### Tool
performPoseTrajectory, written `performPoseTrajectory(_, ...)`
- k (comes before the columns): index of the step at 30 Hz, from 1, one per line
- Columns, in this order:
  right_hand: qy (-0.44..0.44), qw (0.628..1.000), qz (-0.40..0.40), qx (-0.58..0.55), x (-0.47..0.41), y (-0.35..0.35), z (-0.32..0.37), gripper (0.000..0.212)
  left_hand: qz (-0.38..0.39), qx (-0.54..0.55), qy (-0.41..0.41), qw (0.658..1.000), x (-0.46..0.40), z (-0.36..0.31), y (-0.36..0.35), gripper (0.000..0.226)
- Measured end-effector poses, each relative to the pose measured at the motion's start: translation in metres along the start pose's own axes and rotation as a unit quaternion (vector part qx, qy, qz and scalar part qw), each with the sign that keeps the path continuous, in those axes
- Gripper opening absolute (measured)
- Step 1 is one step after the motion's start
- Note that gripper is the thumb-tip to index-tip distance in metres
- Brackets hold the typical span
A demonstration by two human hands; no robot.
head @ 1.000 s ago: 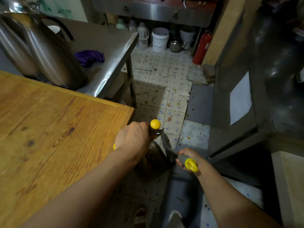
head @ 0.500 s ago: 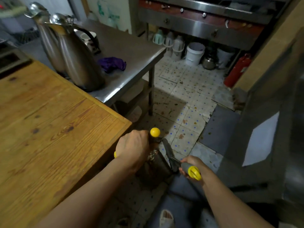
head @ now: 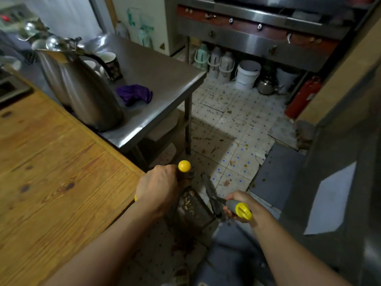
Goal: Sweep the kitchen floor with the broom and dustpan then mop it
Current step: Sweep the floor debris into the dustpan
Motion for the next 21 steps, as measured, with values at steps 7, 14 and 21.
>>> performPoseTrajectory(7,0.021,1.0,0.004,-0.005,-0.001,0.002,0.047,0.01,-0.009,0.001,-0.001,1.0,-0.034,0.002,0.011,0.027)
performPoseTrajectory(14,0.038,0.998,0.013,0.046,-0.032,0.011,0.119,0.005,-0.028,0.001,0.014,0.999,-0.085,-0.018,0.017,0.033)
performPoseTrajectory(21,0.019,0.988,0.021,0.152,-0.074,0.041,0.209,0.015,-0.039,-0.011,0.071,0.997,-0.154,-0.068,0.013,0.033)
Point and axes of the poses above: each hand's wrist, its own x-axis away from the middle knuckle, its own y-axis out of the back of the hand, z = x × y, the point moved 4 cm from there along -x, towards the middle knuckle, and after that the axes turned 3 degrees about -z, right-handed, at the moved point
